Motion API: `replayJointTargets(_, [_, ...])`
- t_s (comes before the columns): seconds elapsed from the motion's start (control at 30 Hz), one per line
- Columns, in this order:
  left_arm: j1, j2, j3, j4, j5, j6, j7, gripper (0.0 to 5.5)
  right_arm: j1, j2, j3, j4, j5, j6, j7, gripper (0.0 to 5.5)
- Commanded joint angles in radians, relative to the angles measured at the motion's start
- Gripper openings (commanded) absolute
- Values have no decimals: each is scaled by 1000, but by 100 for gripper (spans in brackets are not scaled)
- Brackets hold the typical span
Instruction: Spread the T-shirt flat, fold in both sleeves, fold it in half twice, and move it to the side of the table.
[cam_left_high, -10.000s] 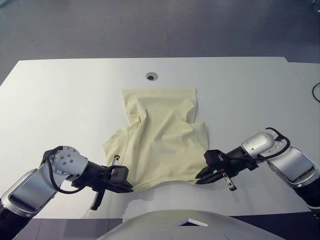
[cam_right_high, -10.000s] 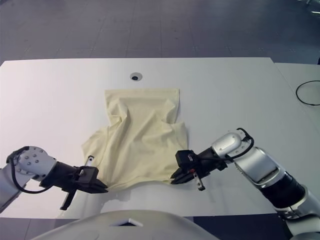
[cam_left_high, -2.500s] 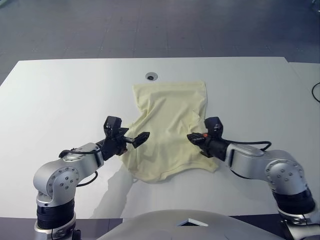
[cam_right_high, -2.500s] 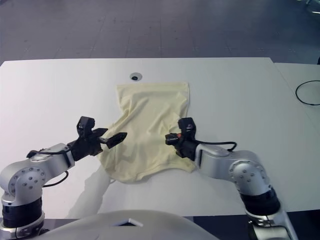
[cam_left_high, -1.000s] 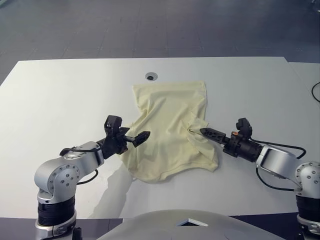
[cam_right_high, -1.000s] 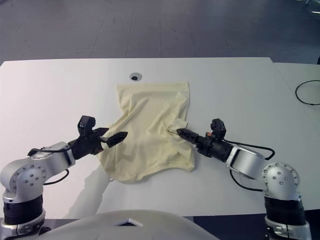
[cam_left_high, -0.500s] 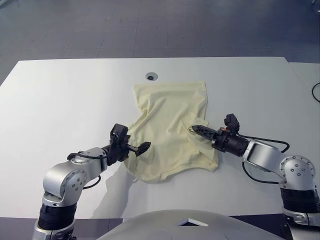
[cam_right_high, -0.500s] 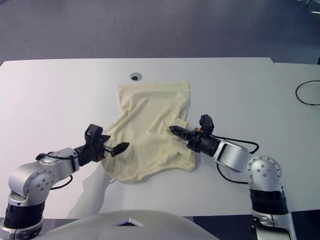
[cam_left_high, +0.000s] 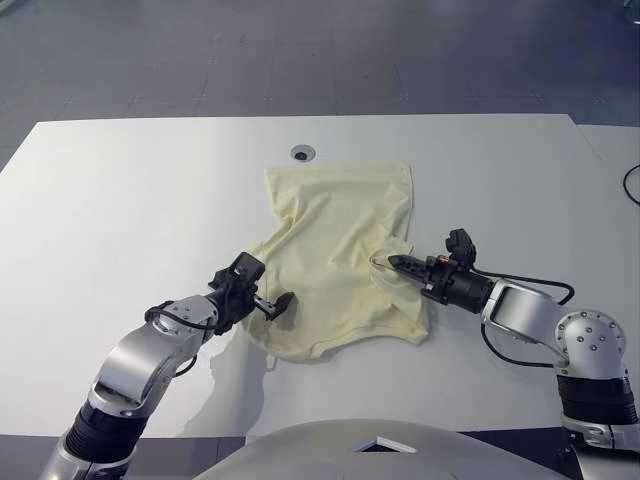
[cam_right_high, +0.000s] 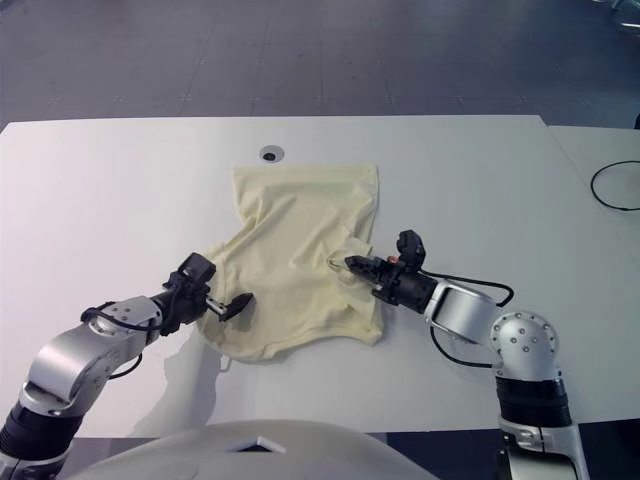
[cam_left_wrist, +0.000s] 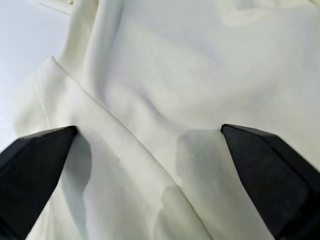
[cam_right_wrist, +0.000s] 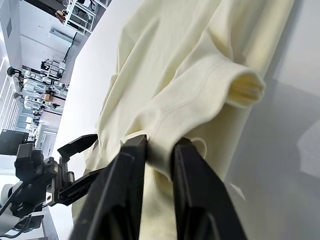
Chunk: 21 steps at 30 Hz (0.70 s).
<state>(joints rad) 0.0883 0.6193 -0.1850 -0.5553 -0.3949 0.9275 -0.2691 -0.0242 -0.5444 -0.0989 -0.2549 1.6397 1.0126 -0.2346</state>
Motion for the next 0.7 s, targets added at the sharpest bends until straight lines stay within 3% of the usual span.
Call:
replayJointTargets(0.03, [41, 4, -24, 30, 34, 54, 1, 540, -7, 4, -10, -3, 32, -5, -23, 8])
replayJointTargets(0.17, [47, 2, -22, 32, 39, 53, -1, 540, -4, -19, -33, -2, 53, -6, -33, 2])
replayJointTargets(0.4, [62, 1, -22, 28, 47, 52, -6, 540, -7, -162, -143, 62, 52, 29, 15, 2])
replayJointTargets(0.7, [67, 4, -17, 20, 54, 62, -4, 540, -35, -311, -140, 122, -109, 143, 177, 2])
